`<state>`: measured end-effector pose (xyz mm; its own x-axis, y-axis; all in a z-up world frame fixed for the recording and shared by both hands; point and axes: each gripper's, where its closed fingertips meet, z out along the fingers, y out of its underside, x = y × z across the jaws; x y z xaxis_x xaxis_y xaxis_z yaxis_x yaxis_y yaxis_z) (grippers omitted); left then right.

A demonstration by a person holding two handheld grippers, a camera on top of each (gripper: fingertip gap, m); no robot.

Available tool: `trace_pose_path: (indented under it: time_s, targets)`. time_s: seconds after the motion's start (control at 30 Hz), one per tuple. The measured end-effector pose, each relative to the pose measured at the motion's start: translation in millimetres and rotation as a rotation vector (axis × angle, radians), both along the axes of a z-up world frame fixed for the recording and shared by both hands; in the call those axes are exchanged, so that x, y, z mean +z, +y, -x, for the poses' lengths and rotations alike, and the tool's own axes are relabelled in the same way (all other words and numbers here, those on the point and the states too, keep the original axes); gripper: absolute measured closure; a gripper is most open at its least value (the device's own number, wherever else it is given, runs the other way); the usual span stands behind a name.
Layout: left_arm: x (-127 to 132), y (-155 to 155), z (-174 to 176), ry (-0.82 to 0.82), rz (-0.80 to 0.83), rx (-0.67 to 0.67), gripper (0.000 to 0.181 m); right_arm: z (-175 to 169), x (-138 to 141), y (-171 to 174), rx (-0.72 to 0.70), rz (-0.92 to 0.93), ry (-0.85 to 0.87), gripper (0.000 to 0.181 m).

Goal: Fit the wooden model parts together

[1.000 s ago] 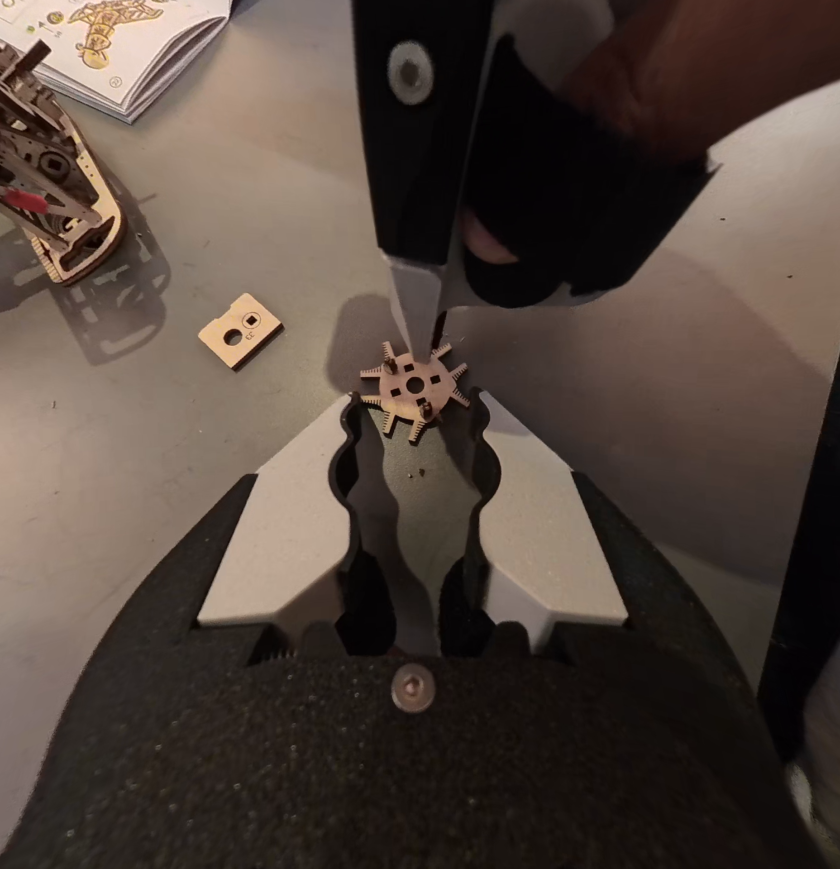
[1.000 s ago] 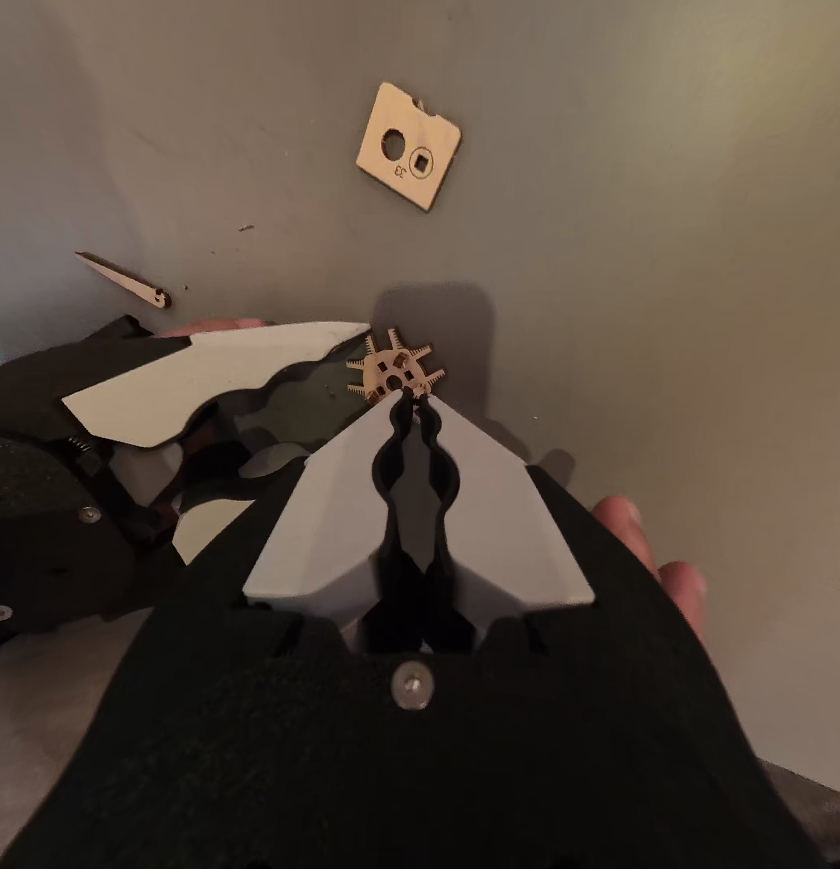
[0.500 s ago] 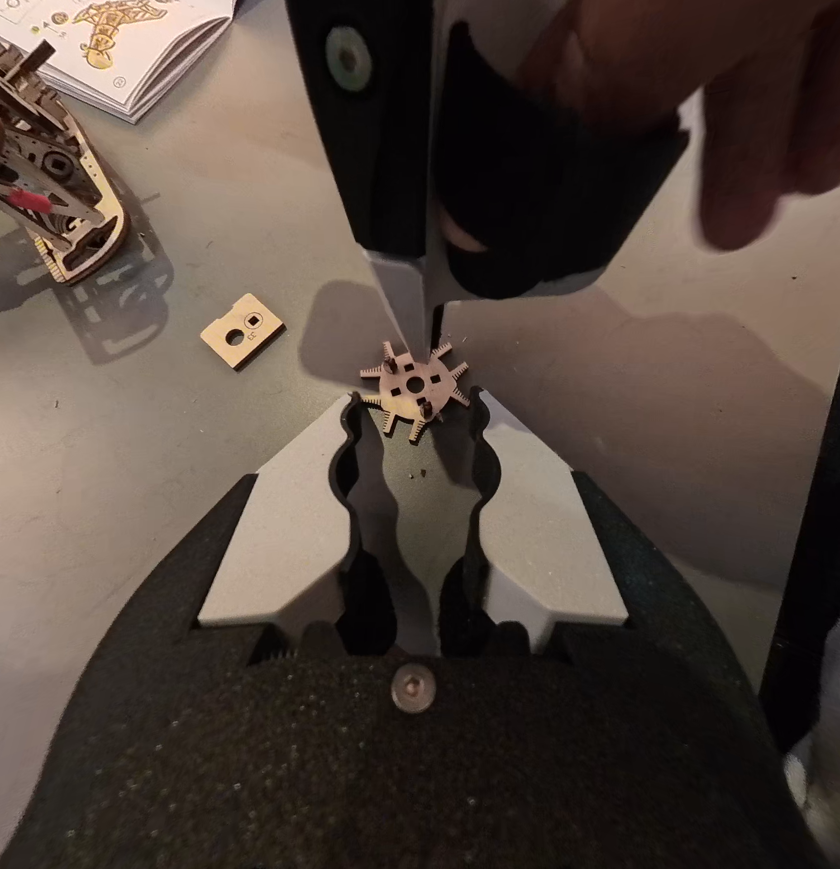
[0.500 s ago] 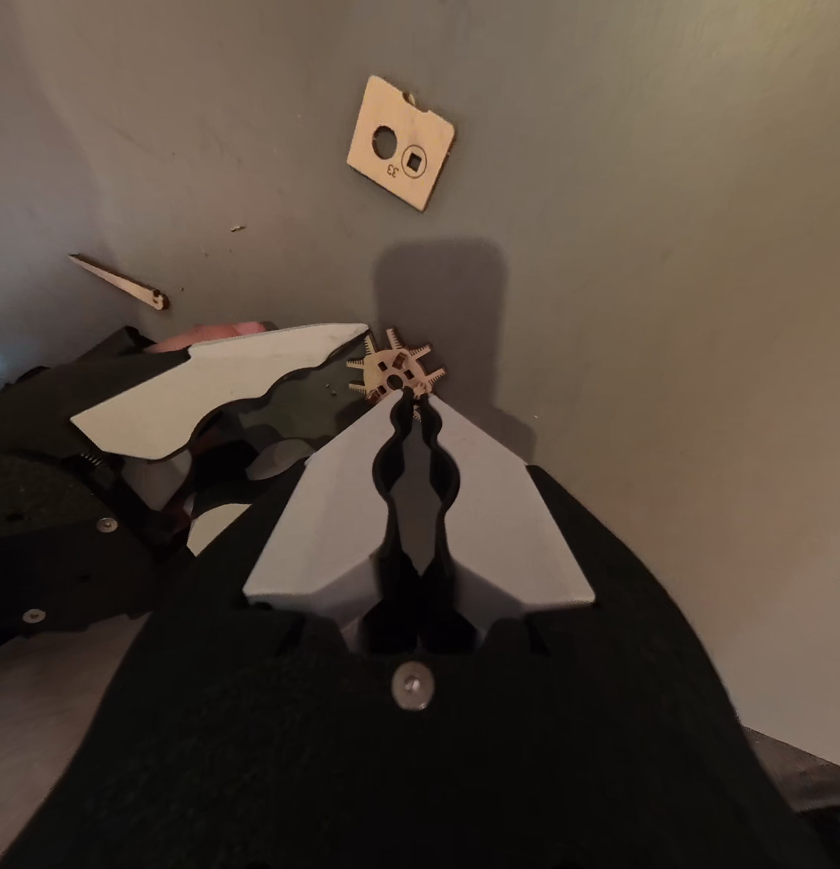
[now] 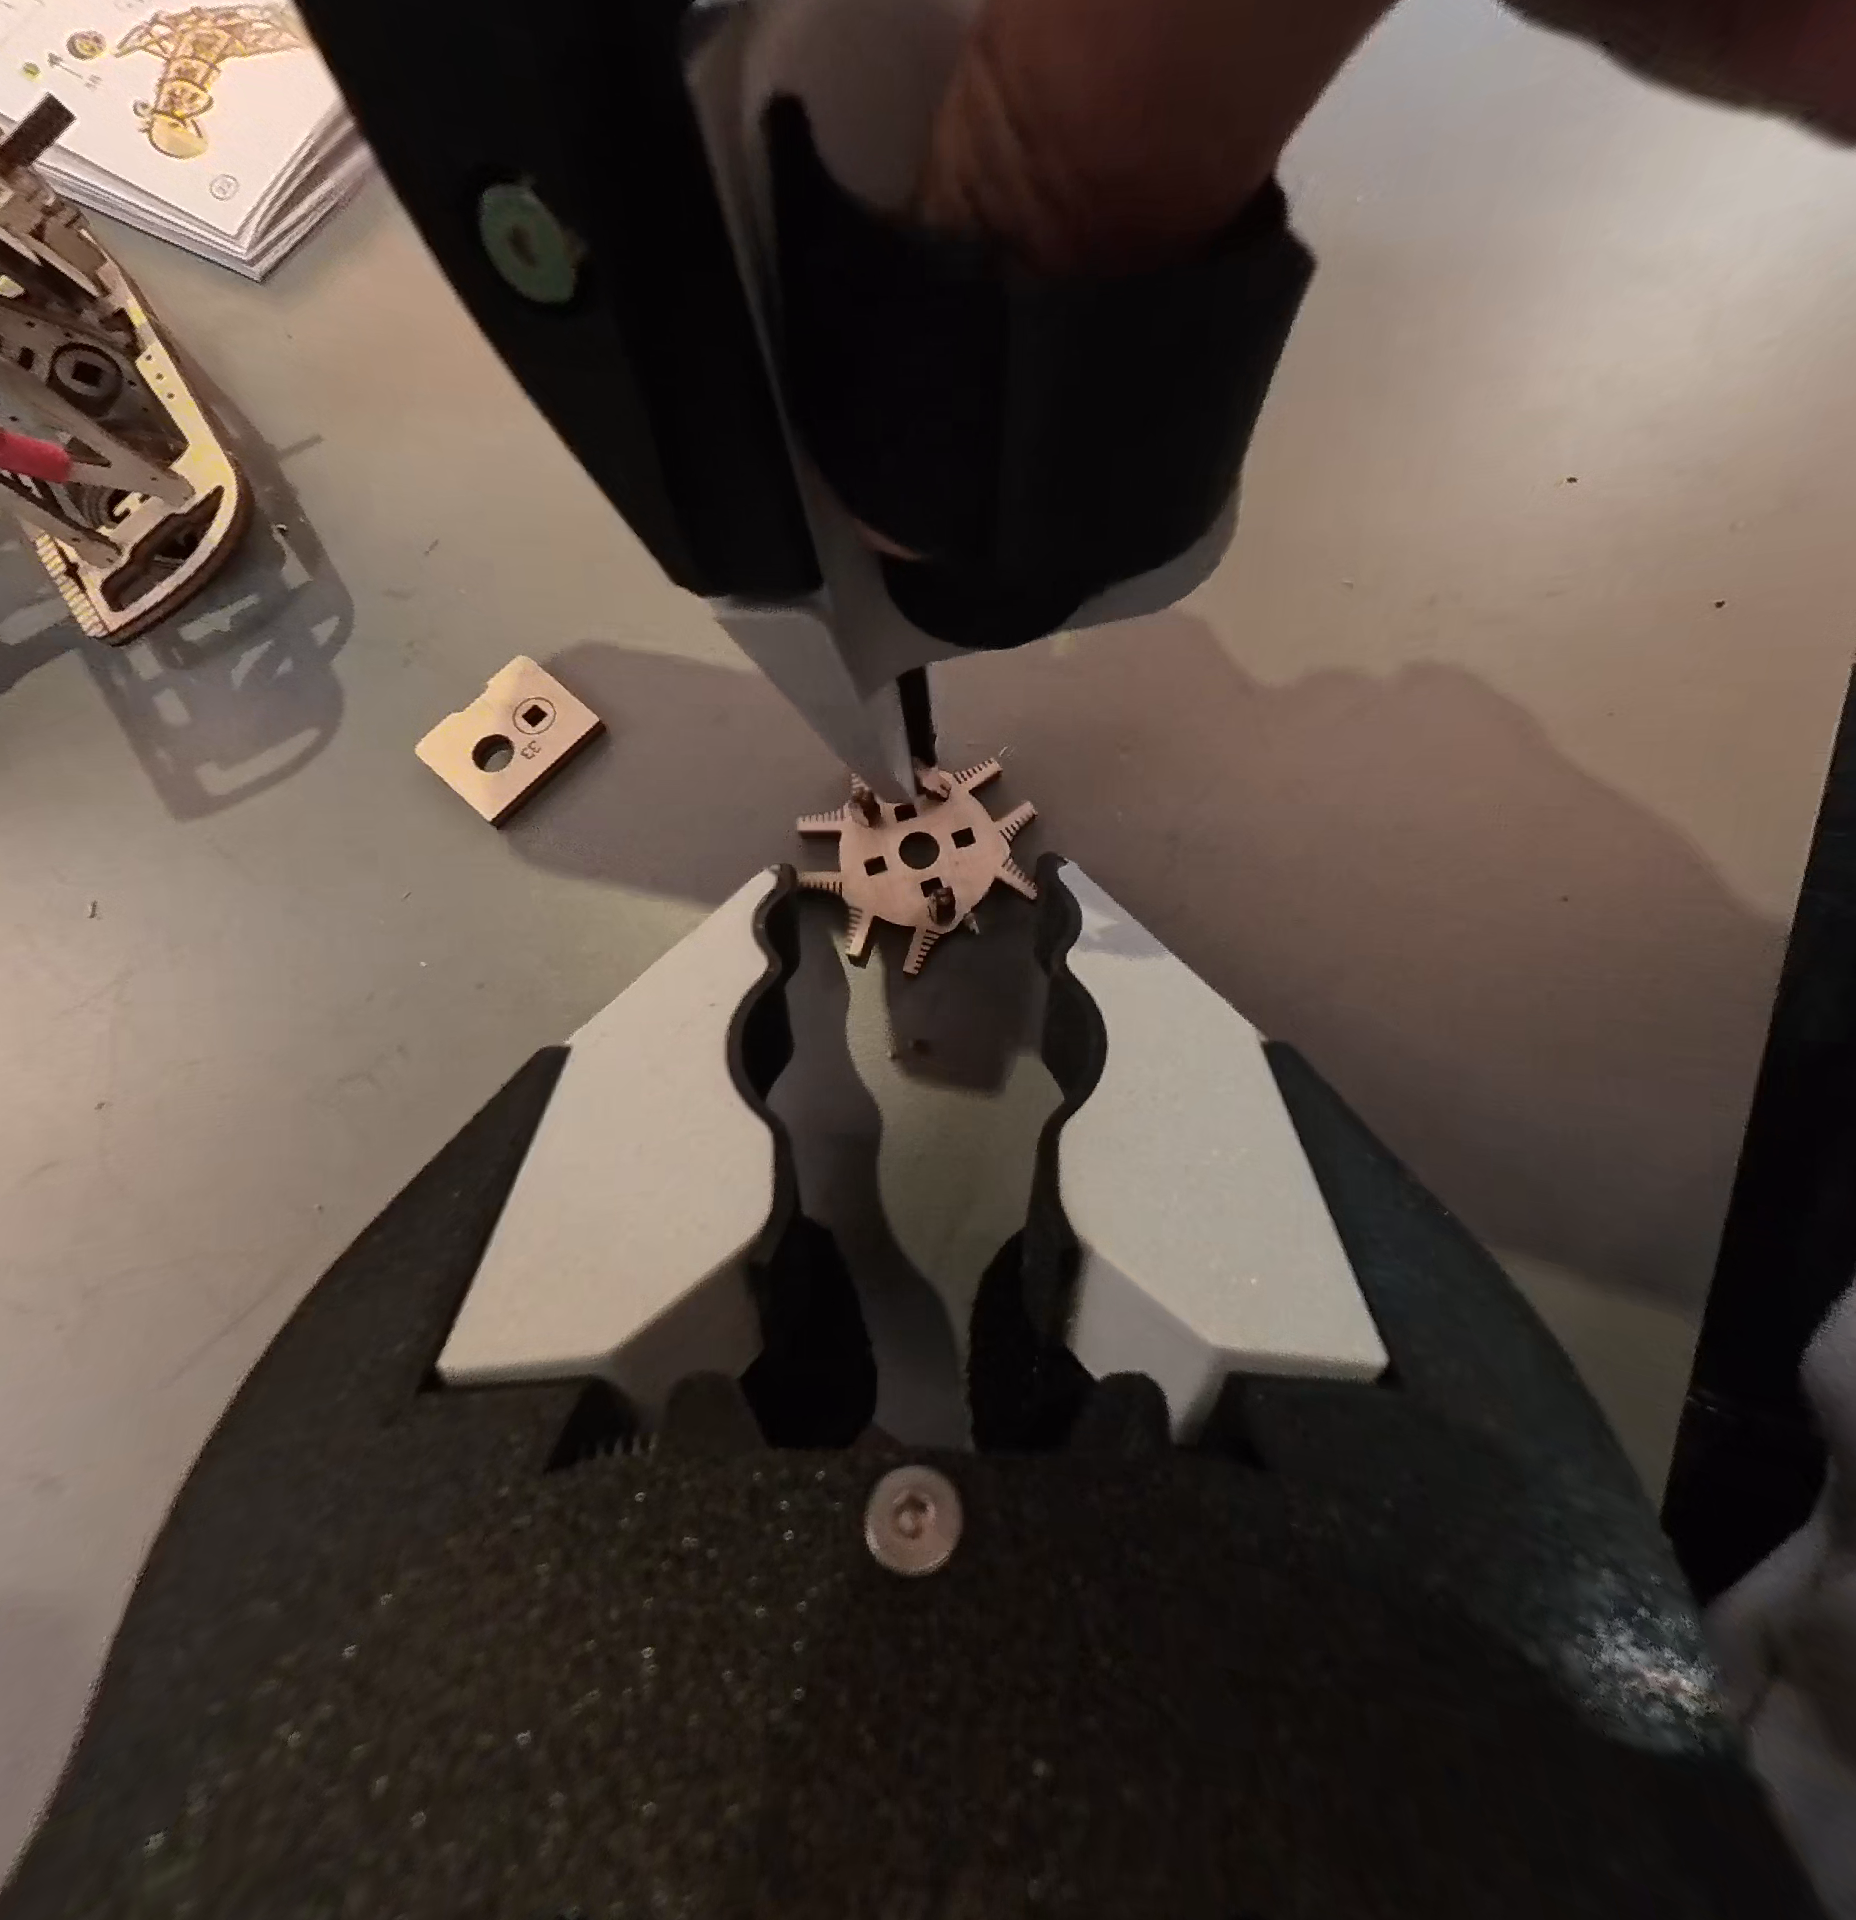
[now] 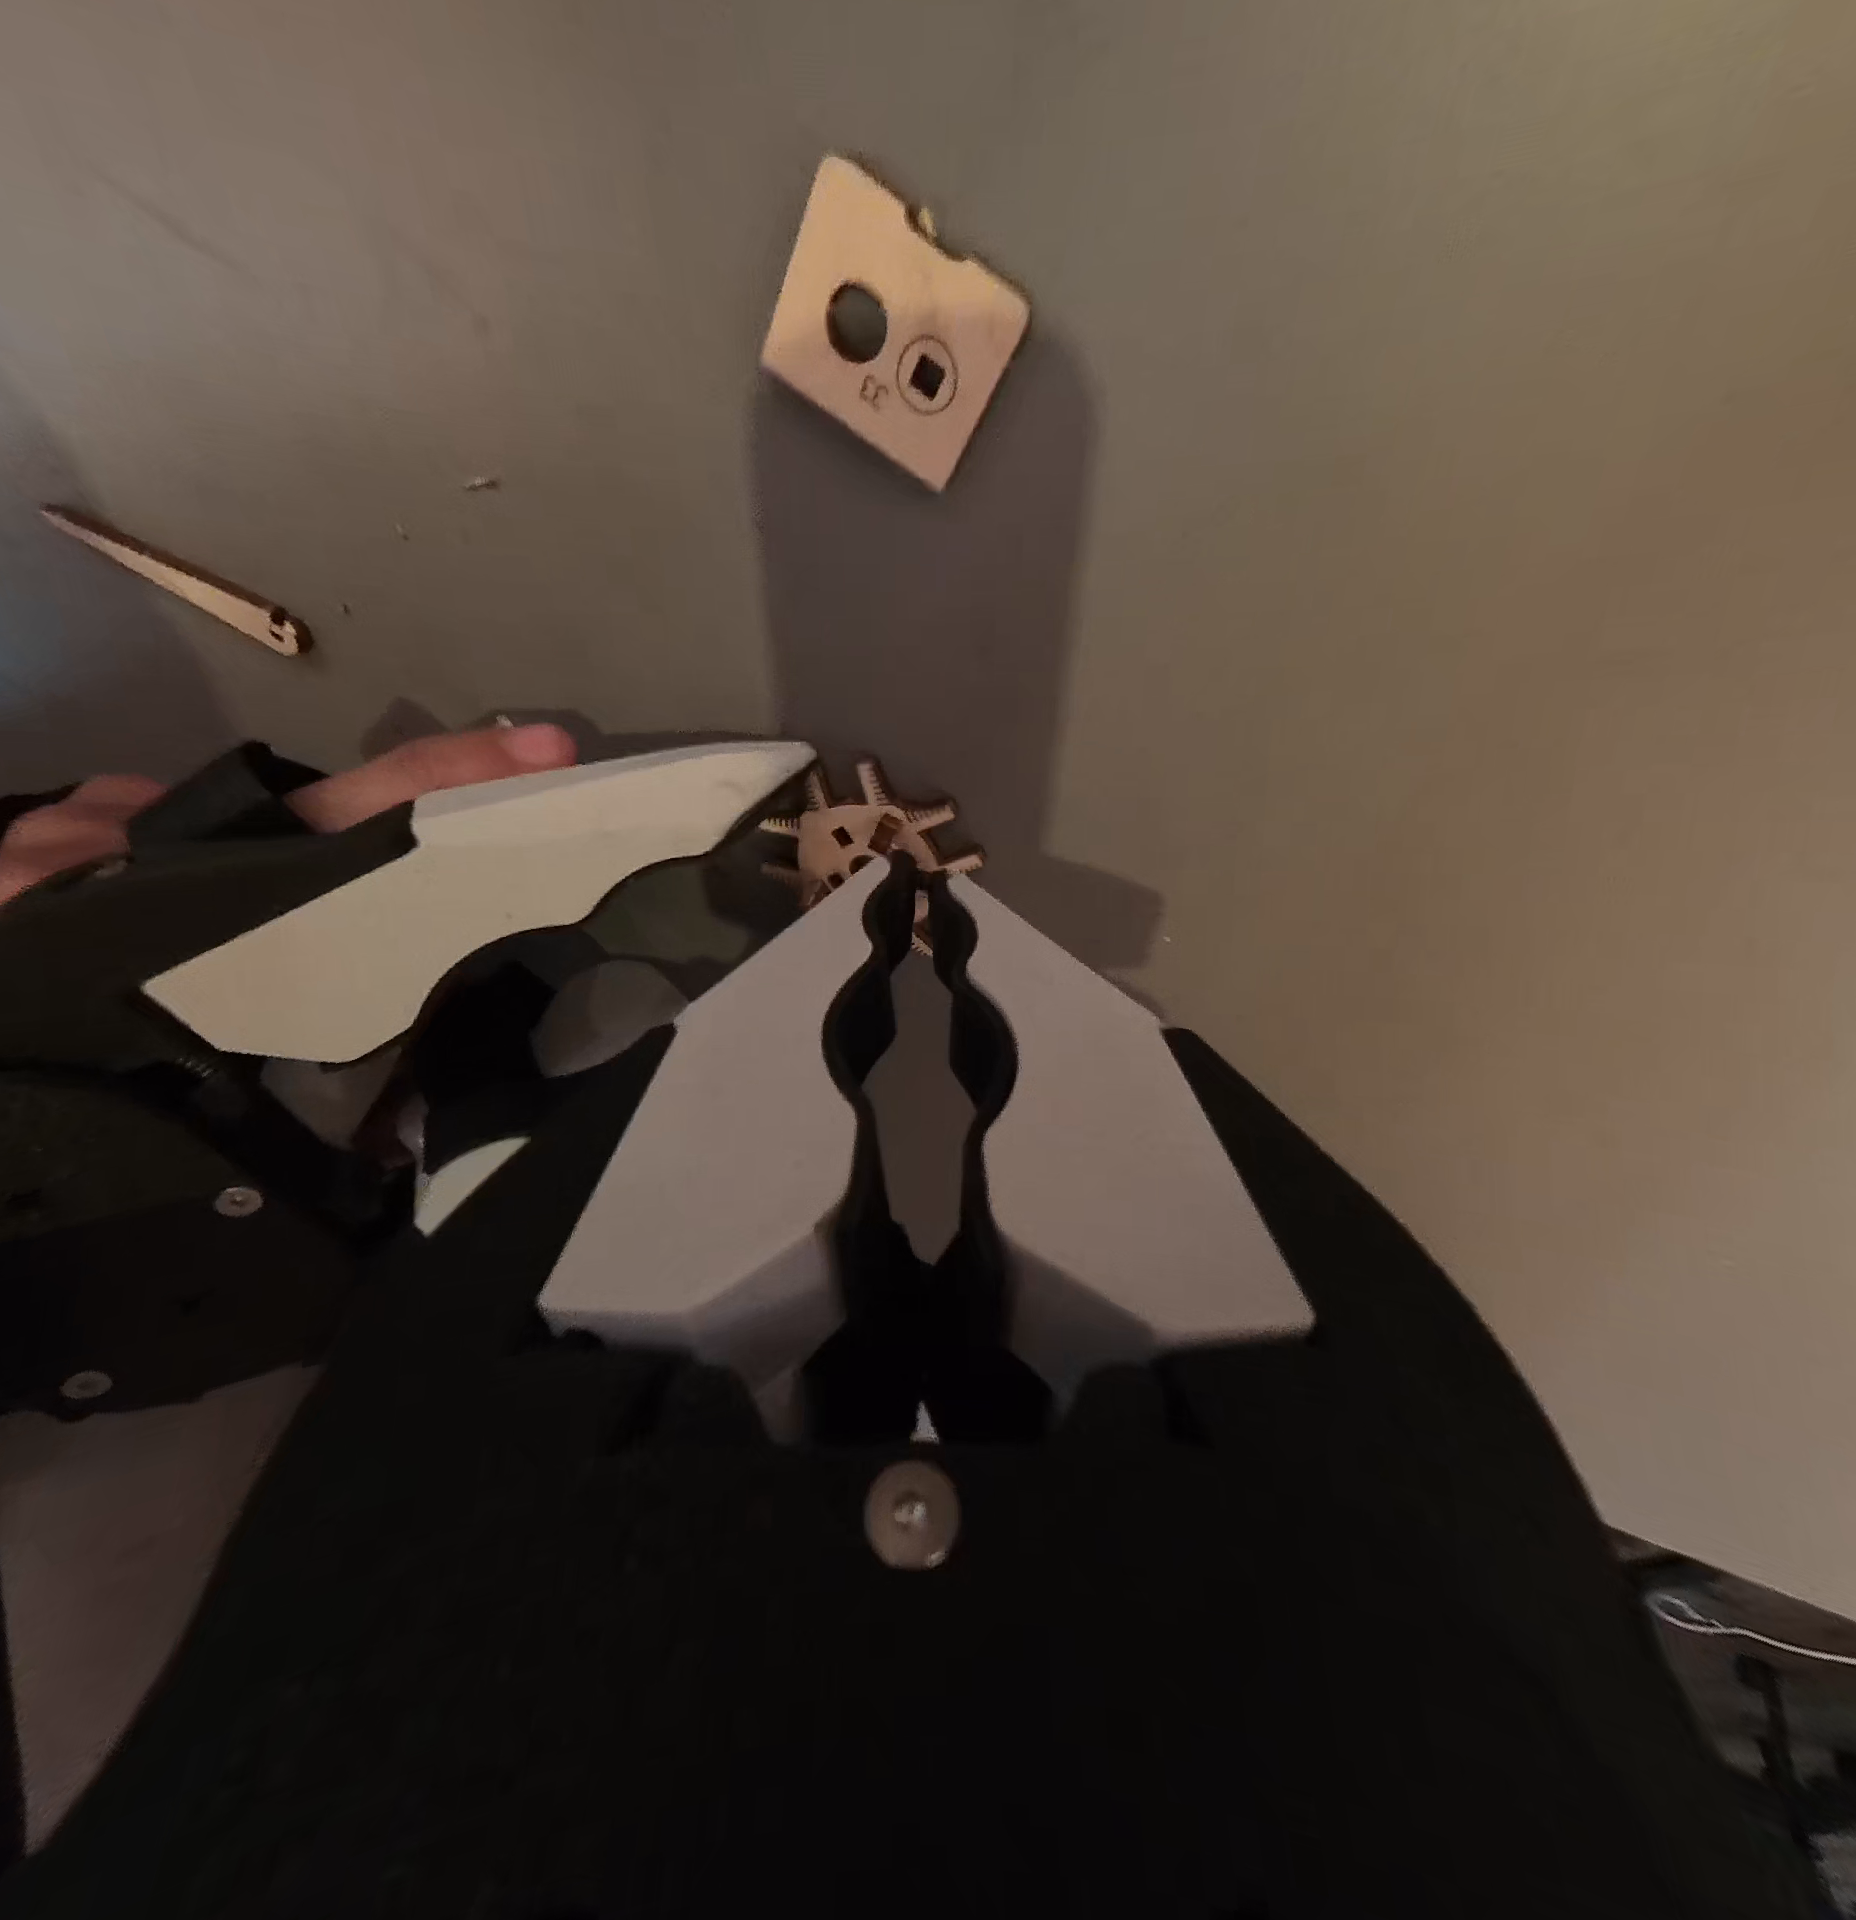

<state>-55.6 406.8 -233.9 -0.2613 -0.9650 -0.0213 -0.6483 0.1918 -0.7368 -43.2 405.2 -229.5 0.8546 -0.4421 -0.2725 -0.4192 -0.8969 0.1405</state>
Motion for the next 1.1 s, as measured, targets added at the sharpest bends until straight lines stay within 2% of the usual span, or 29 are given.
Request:
trace_pose_path:
  time_s: [0.1,0.23,0.3,0.4,0.53,0.97,1.1]
  targets:
    - [0,0,0,0.0,0.0,0.0,0.137,0,2,-1,0.032,-0.037,-0.036,0.18]
    - [0,0,0,0.004,0.011,0.002,0.137,-3,11,-1,-0.017,-0.15,-0.085,0.179]
    - [0,0,0,0.004,0.011,0.002,0.138,-1,7,-1,-0.015,-0.242,-0.099,0.18]
    - [0,0,0,0.004,0.013,0.002,0.138,4,13,12,-0.056,-0.538,-0.11,0.18]
    - [0,0,0,0.004,0.012,0.002,0.137,-5,11,6,-0.09,-0.659,-0.222,0.18]
    - [0,0,0,0.003,0.01,0.002,0.138,3,4,-1,-0.035,-0.533,-0.221,0.179]
    - [0,0,0,0.003,0.008,0.002,0.138,1,4,-2,-0.057,-0.486,-0.241,0.179]
